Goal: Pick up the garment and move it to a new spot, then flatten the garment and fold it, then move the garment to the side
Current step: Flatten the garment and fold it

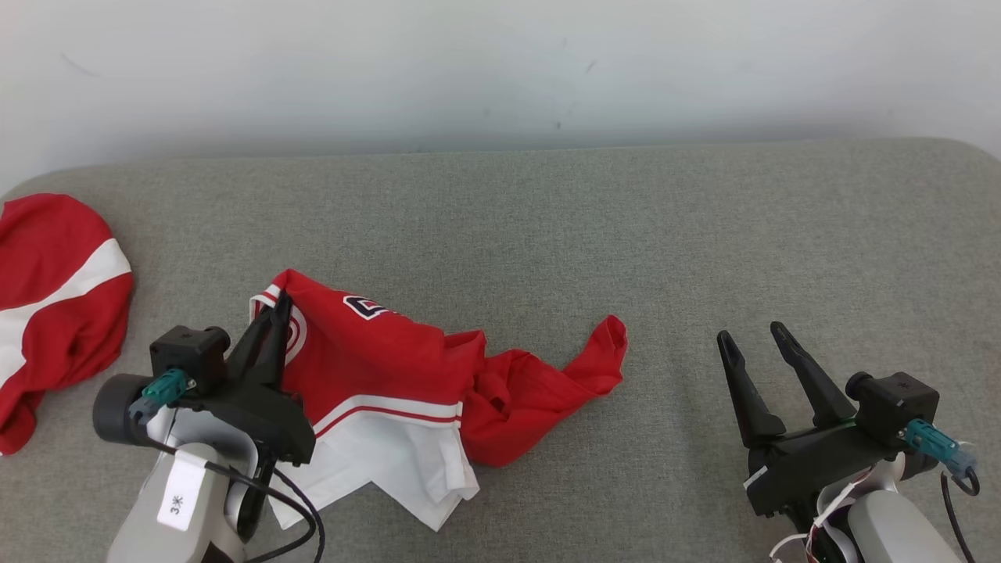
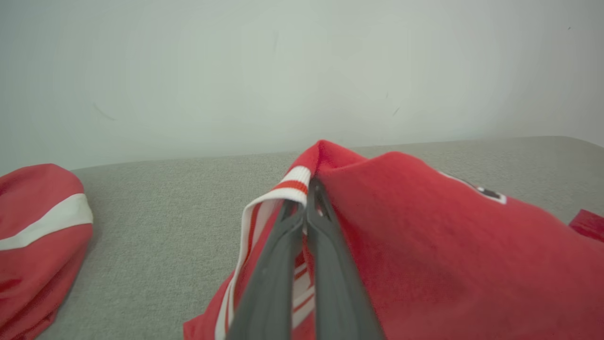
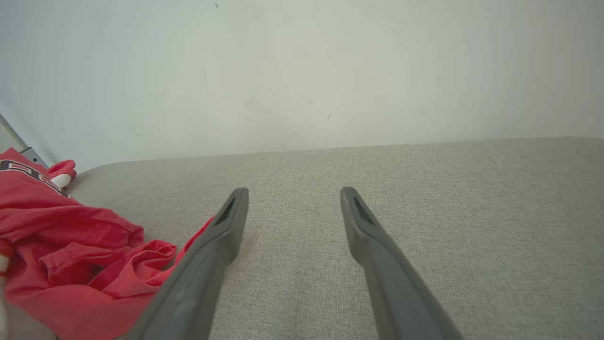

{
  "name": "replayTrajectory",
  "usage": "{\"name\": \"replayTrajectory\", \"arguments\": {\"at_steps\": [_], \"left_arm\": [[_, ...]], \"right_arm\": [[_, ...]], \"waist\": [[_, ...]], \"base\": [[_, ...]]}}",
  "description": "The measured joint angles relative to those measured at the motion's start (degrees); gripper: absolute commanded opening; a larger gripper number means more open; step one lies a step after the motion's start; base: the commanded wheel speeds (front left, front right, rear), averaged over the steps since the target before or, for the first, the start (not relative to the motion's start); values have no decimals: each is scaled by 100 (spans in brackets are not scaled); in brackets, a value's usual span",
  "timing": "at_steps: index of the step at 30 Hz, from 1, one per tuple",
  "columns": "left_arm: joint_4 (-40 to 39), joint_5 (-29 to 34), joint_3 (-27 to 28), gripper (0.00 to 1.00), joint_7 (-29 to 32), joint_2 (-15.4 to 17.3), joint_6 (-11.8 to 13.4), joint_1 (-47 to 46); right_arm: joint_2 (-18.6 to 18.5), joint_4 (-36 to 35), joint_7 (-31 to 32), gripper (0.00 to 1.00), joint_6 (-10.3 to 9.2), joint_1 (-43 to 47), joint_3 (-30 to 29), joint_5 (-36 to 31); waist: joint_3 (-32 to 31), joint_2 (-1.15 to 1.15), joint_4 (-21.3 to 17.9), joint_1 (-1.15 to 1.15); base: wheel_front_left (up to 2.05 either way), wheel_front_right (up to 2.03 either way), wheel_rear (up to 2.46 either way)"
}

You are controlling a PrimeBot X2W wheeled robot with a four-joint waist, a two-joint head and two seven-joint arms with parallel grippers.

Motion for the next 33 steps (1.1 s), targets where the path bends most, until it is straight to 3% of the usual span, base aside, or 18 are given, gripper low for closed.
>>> {"name": "replayTrajectory", "arguments": {"at_steps": [8,15,26,33], "left_arm": [[-371,305,283,100,0,-97,214,135],[-1184,506,470,100,-1,-234,460,734],[-2351,698,322,100,-7,-441,508,1685],[-2613,737,82,100,-7,-482,490,2127]], "right_arm": [[19,36,-30,100,0,-5,-8,-1],[19,49,-62,100,1,18,-43,0],[-27,55,-77,100,0,136,-152,7],[-26,0,-68,100,0,208,-190,5]], "waist": [[-11,0,70,-1],[-65,-1,197,-1],[-211,0,350,-2],[-246,-1,398,-2]], "base": [[0,0,0],[0,0,0],[0,0,0],[0,0,0]]}}
